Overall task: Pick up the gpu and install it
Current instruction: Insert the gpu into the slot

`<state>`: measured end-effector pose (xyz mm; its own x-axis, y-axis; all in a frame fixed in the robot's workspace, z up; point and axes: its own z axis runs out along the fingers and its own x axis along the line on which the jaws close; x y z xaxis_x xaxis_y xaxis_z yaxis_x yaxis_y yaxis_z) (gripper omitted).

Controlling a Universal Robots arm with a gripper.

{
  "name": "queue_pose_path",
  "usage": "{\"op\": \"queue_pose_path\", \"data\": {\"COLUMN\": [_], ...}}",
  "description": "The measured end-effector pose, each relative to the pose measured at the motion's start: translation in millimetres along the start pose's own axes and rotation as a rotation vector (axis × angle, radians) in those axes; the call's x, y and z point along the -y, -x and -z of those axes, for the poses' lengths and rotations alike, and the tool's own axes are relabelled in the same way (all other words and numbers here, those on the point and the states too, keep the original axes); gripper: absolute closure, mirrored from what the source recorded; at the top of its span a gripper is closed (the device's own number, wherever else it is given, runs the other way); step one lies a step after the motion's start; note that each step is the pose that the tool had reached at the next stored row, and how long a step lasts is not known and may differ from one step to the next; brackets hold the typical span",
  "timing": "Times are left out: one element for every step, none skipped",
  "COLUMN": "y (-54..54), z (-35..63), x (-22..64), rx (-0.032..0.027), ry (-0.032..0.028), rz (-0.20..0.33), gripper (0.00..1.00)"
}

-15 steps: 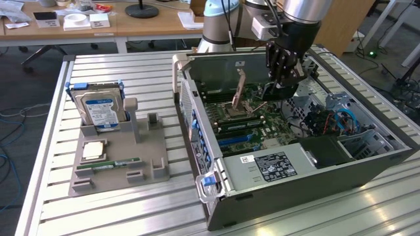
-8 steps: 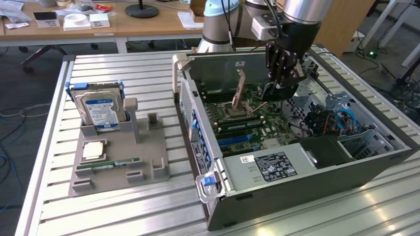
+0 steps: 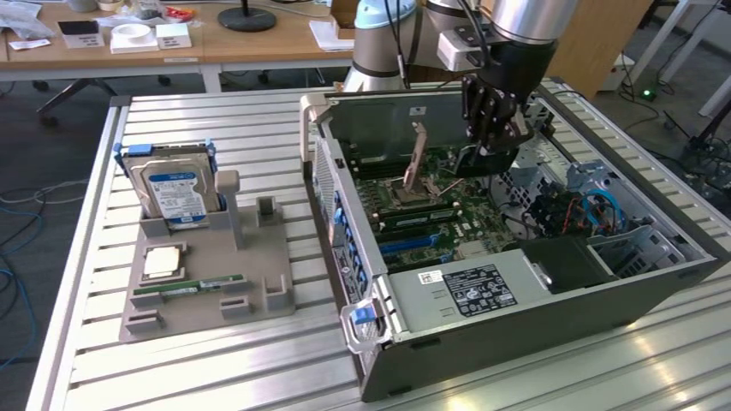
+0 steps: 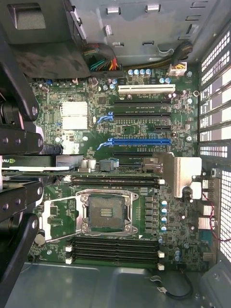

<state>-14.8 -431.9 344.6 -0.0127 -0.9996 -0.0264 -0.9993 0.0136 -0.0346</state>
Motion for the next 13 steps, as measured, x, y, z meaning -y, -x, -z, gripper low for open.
{"op": "queue_pose_path", "data": {"y": [0.0, 0.0, 0.0, 0.0, 0.0, 0.0, 0.0, 0.0, -0.1, -0.1, -0.1, -0.1, 0.0], "z": [0.0, -0.1, -0.2, -0.5, -0.8, -1.0, -1.3, -1.6, -1.7, -1.7, -1.7, -1.7, -1.7], "x": [0.0, 0.0, 0.0, 0.0, 0.0, 0.0, 0.0, -0.1, -0.1, -0.1, -0.1, -0.1, -0.1], "rx": [0.0, -0.0001, 0.0, 0.0001, 0.0002, 0.0001, 0.0001, 0.0, -0.0001, -0.0002, -0.0002, -0.0001, -0.0001], "ry": [0.0, 0.0, 0.0, -0.0001, -0.0001, -0.0001, 0.0, 0.0, 0.0, 0.0001, 0.0001, 0.0001, 0.0], "rz": [0.0, 0.0, 0.0, 0.0, 0.0, 0.0, 0.0, 0.0, 0.0, 0.0, 0.0, 0.0, 0.0], "gripper": [0.74, 0.74, 0.74, 0.74, 0.74, 0.74, 0.74, 0.74, 0.74, 0.74, 0.74, 0.74, 0.74]}}
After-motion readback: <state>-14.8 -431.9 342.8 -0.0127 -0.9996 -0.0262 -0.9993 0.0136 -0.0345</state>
